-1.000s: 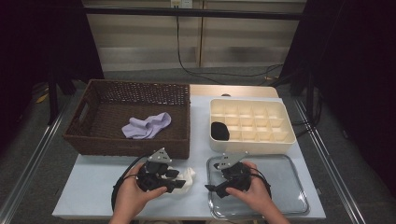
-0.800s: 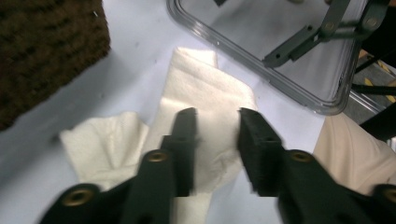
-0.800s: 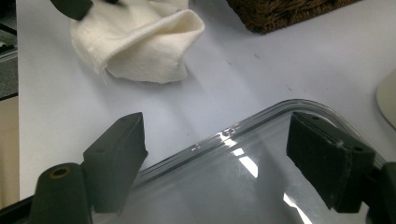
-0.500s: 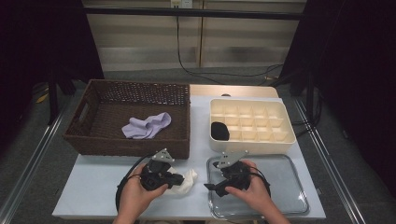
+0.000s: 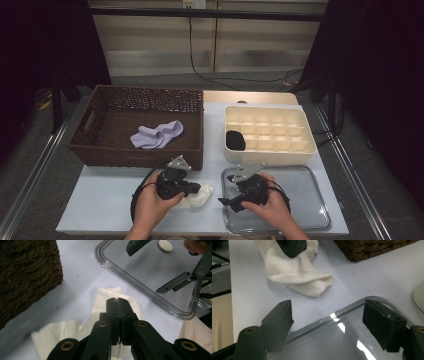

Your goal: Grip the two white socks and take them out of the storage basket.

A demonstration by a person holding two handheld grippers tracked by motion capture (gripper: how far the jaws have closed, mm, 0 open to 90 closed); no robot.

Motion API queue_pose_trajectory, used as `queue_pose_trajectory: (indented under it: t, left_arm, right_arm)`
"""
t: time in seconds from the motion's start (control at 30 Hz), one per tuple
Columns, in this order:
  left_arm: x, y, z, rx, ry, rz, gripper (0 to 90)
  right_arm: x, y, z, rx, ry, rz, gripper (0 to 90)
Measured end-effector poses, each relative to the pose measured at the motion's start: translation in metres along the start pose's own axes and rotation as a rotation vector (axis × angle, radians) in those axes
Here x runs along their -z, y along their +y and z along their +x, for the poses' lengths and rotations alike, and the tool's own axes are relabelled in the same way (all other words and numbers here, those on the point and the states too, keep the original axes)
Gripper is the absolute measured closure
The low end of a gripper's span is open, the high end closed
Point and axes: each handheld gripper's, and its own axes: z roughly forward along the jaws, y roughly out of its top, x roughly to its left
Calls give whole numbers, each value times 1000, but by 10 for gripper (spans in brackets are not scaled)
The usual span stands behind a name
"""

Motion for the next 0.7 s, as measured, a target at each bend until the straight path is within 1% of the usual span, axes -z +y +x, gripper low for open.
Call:
queue_pose_trajectory:
  t: [0.1,0.13,0.17,0.2,0.23,0.27,0.3,0.33,0.37,0.4,0.43,0.47,0.5,0.53,0.57,0.6,0.67,0.7]
  left_arm:
    - [-4,5,-1,-15,-4,-3,884]
    - [-5,6,-1,-14,-13,-6,884]
    - [-6,8,-3,-22,-9,5,885]
    - [-8,9,-4,-21,-10,-5,884]
    - [-9,9,-3,-25,-20,-3,884]
    - [-10,10,-4,-26,-14,0,884]
    - [-10,11,-4,-33,-6,8,884]
    - [-11,10,-4,-29,-11,8,885]
    - [-12,10,-3,-34,-10,12,885]
    - [-12,10,-3,-32,-12,7,884]
    - [-12,10,-3,-30,-11,10,884]
    - [-12,10,-3,-24,-13,2,883]
    - [-11,11,-2,-31,-13,0,882]
    - [-11,11,-3,-25,-13,-4,882]
    - [-11,11,-2,-31,-11,-3,882]
    - [-11,12,-2,-40,-12,1,881]
    - [-11,12,-2,-40,-11,-3,881]
    - [-10,12,-2,-41,-14,-5,879]
  right_arm:
    - [2,1,1,-6,0,-12,265]
    - [1,2,2,-9,1,-11,272]
    - [0,3,2,2,6,-9,280]
    - [-1,4,4,6,12,-4,290]
    - [-3,4,6,16,16,-5,300]
    - [-5,5,8,21,15,3,315]
    - [-6,6,10,18,25,9,328]
    - [-8,7,11,19,37,12,339]
    - [-10,7,12,4,51,12,354]
    - [-12,7,13,11,60,10,372]
    - [-14,8,14,6,61,10,387]
    - [-15,8,15,5,63,6,413]
    - [-15,9,16,-7,65,-3,443]
    - [-16,10,16,-8,69,-5,460]
    - [-16,11,16,-6,73,-6,479]
    - [-17,13,17,-14,81,-7,506]
    - [-19,16,19,-9,110,-12,554]
    - [-20,18,21,-7,108,-8,585]
